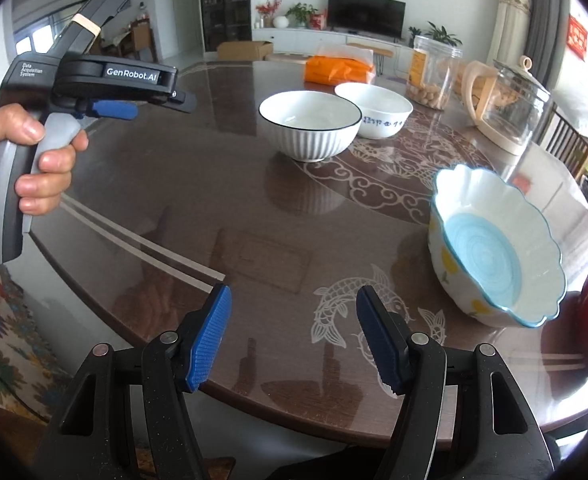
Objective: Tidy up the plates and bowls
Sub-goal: 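Open the right tool and withdraw it from the blue bowl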
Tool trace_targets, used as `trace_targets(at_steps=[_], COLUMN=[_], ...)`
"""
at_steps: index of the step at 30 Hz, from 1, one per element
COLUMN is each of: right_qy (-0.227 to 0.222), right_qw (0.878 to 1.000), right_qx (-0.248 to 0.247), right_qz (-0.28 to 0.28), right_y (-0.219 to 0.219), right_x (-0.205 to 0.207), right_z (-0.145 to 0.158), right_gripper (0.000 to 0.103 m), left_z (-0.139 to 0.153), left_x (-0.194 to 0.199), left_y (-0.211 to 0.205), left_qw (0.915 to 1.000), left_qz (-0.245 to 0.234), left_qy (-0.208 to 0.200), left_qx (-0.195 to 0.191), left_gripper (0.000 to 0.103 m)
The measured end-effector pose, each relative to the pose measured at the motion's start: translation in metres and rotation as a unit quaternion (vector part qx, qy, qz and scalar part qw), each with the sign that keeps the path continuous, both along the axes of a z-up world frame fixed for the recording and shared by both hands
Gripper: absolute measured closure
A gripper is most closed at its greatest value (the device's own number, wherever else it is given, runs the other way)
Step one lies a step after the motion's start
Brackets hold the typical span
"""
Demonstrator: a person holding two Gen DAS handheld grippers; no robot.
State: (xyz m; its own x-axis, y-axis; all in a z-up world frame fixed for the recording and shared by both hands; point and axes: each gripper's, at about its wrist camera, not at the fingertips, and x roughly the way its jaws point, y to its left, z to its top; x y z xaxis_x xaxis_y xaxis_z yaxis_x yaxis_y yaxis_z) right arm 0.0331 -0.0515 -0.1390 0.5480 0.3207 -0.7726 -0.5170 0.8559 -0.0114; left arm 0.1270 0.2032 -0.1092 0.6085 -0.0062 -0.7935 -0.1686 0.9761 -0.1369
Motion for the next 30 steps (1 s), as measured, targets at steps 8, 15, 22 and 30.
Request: trace_targets(at_steps=[8,15,22,30], right_qy=[0.016,0.021,0.022,0.026], right_qw=[1.0,1.0,1.0,0.999], right_qx=[0.004,0.002,0.002,0.022], right_qz=[-0.001,0.004,0.004,0.006], right_y=[0.0,0.002,0.001,-0.007], right_x=[0.003,0.004,0.005,0.019], right_z=[-0.005,-0.007,-0.008,0.003], right_gripper=[0.034,0.034,0.034,0.034], left_z=[-0.001,-0.005,-0.008,-0.003], left_x=[0.005,0.006,0.007,0.031], left_y=[0.003,-0.001,0.002,0.009], left_qw=[0.9999,0.9999,0.9998,0.9983], left_qz=[-0.001,-0.007,-0.01,-0.035], left_qy=[0.006,0.013,0.018,0.024], left_qx=[-0.009,-0.004,-0.007,-0.04], left_gripper=[0.012,0.012,0.012,0.012])
